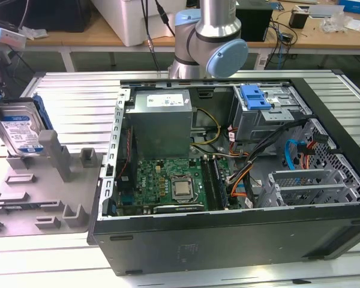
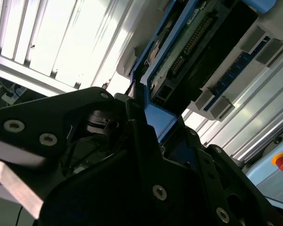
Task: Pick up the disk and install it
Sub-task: 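Pick up the disk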
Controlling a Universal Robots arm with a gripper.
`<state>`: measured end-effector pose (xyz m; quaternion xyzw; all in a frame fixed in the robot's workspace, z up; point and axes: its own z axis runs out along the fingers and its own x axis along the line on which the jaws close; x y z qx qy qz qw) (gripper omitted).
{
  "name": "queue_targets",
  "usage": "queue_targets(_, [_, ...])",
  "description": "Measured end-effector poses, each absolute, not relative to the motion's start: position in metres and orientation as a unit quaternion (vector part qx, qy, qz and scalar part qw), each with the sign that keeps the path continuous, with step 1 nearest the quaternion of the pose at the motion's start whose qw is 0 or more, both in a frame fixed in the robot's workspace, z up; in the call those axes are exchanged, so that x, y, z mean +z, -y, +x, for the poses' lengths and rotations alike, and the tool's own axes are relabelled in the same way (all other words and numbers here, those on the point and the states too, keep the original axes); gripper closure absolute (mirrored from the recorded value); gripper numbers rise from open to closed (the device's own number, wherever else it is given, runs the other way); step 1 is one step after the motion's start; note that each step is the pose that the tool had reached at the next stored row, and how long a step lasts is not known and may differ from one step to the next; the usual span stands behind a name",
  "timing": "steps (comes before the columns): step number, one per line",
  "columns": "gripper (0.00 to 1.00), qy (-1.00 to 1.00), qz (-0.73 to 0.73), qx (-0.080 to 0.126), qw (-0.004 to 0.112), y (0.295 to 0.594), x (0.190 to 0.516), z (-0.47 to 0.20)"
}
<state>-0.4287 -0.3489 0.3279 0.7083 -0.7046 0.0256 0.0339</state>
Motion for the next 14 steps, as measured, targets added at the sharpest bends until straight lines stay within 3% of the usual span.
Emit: queue_targets(14, [0.63, 0.705, 0.708, 0.027, 0.033, 0.349, 0.343, -0.429])
